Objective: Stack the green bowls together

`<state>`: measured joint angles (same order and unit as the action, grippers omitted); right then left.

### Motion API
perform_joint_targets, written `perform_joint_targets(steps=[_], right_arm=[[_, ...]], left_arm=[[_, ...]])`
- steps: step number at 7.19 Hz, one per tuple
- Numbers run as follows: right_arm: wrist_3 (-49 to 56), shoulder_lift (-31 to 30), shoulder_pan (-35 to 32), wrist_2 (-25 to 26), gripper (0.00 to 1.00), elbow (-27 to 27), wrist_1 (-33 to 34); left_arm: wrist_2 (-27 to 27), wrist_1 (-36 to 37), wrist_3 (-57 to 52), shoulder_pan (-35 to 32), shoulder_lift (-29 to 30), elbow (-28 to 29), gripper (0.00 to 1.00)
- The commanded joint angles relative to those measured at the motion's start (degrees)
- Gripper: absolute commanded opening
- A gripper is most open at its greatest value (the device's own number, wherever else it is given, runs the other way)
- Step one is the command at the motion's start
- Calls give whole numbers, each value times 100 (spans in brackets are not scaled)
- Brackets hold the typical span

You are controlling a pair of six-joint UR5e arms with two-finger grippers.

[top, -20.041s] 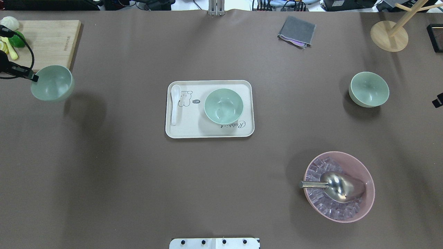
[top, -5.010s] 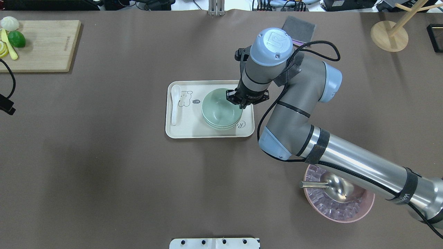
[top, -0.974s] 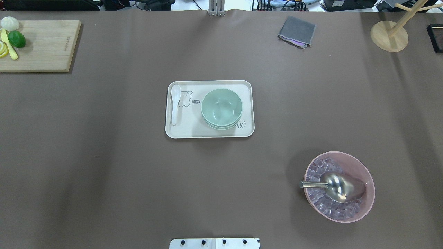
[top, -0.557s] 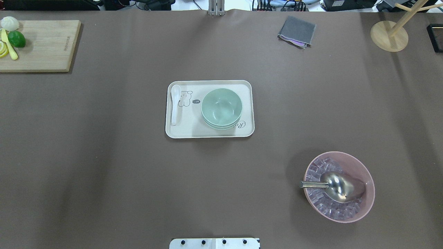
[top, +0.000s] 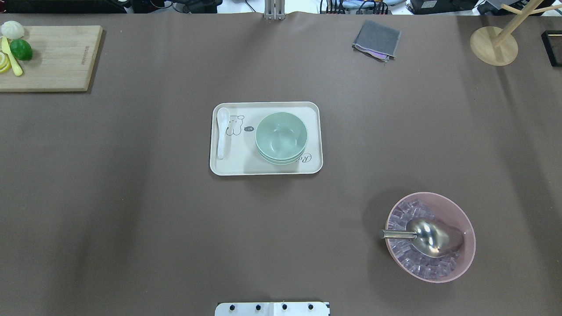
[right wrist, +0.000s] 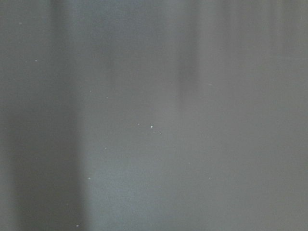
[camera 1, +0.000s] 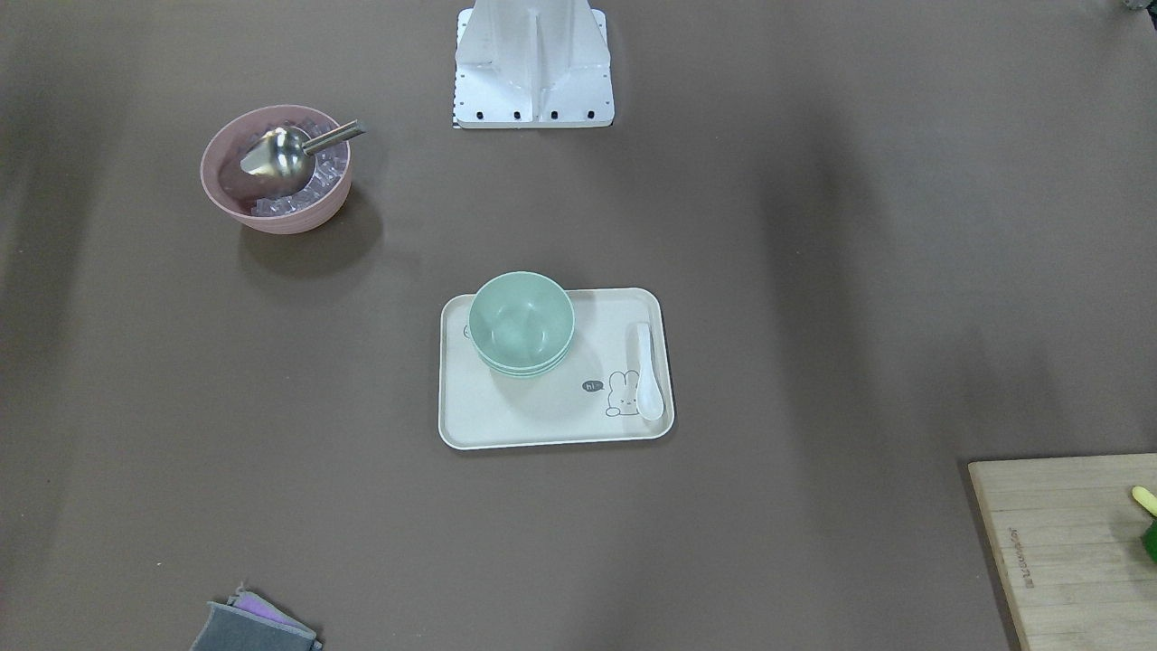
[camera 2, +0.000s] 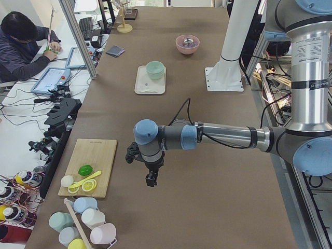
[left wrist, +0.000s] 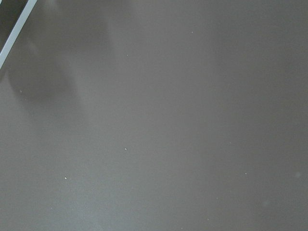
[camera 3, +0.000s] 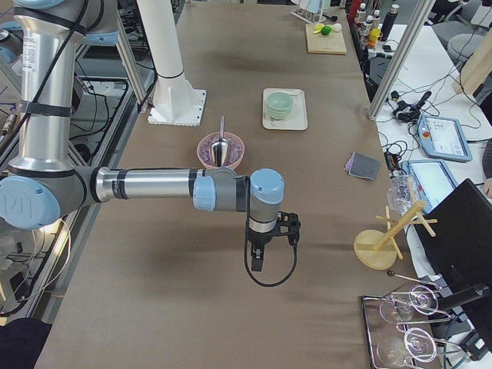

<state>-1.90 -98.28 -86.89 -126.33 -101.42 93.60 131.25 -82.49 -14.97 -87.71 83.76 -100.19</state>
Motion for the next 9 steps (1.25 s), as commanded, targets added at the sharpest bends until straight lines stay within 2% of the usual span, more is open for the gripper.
perform_joint_targets(steps=[1,9], right_arm=[[-4,-16,66,-50,100,8,0],[-21,-16,242,-76,100,0,-9]], left_arm=[[-3,13,3,0,0,0,99],[-12,13,12,0,-9,26,99]])
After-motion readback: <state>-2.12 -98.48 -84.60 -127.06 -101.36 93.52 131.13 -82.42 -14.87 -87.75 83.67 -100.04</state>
